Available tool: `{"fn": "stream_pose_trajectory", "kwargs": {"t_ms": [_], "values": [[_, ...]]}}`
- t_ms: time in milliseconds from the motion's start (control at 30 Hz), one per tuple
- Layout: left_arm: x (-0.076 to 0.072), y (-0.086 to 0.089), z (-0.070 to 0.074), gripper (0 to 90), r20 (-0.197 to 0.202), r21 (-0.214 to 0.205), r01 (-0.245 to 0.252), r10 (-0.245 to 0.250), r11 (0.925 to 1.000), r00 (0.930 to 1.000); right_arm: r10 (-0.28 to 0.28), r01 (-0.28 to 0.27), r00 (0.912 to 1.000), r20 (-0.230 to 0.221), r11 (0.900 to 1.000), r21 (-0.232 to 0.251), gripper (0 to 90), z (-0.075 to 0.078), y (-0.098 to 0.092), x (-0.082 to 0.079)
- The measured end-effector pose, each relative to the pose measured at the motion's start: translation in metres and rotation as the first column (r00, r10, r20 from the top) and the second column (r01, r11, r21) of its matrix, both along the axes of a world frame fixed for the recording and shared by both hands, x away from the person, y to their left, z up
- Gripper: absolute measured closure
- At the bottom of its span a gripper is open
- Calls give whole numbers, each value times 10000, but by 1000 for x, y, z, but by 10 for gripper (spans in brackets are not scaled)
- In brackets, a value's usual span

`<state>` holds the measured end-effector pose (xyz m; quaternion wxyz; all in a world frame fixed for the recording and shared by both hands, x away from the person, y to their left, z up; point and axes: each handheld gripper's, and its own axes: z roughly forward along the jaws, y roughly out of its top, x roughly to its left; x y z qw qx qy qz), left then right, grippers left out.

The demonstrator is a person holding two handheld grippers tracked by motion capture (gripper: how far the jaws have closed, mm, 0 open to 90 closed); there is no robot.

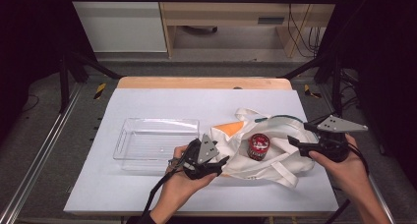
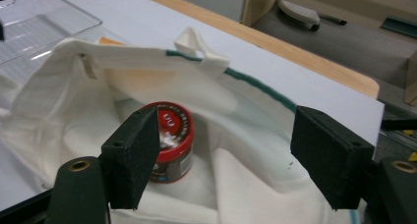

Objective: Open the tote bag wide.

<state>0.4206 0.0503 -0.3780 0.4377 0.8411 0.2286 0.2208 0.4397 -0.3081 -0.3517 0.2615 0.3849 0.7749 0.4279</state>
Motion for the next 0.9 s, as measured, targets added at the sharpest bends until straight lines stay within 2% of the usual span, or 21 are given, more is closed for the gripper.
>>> {"fn": "stream_pose_trajectory", "kwargs": {"t_ms": [67,167,200,333,367,467,500,567,633,667,733,800,900], "values": [[1,-3,5,406,80,-5,30,-30,10000,10000,302,-302,9995,-116,9995,-53,267,-6,6,-7],[4,-9,13,398,199,212,107,-111,9997,9997,508,-510,9983,-278,9987,-69,253,-12,11,-11],[8,-12,15,387,140,171,208,-210,9996,9997,729,-737,9963,-455,9972,-156,245,-20,16,-14],[18,-22,15,368,41,264,369,-370,9990,9993,990,-1020,9929,-653,9938,-443,229,-31,25,-18],[22,-26,14,362,-28,134,453,-453,9989,9990,1079,-1115,9909,-809,9929,-418,220,-36,29,-19],[28,-32,14,339,-206,246,534,-529,9983,9984,1277,-1341,9873,-943,9889,-642,208,-41,36,-20],[31,-38,15,337,-150,222,690,-687,9974,9975,1375,-1442,9861,-929,9871,-702,221,-40,37,-20],[34,-41,16,337,-125,283,706,-702,9971,9975,1410,-1471,9862,-865,9868,-675,225,-39,39,-21],[38,-46,17,332,-128,208,690,-688,9974,9975,1574,-1622,9846,-762,9849,-606,212,-37,42,-22],[43,-50,18,334,-258,-81,704,-706,9975,9972,1702,-1756,9823,-785,9822,-671,187,-38,44,-23],[49,-54,20,346,-329,-81,643,-645,9979,9974,1674,-1736,9821,-860,9822,-710,178,-41,47,-23],[52,-58,20,387,-283,111,734,-731,9972,9969,1693,-1755,9817,-874,9821,-688,178,-43,48,-24],[54,-60,19,392,-325,154,734,-729,9972,9968,1872,-1938,9781,-914,9786,-688,174,-46,51,-25]]}}
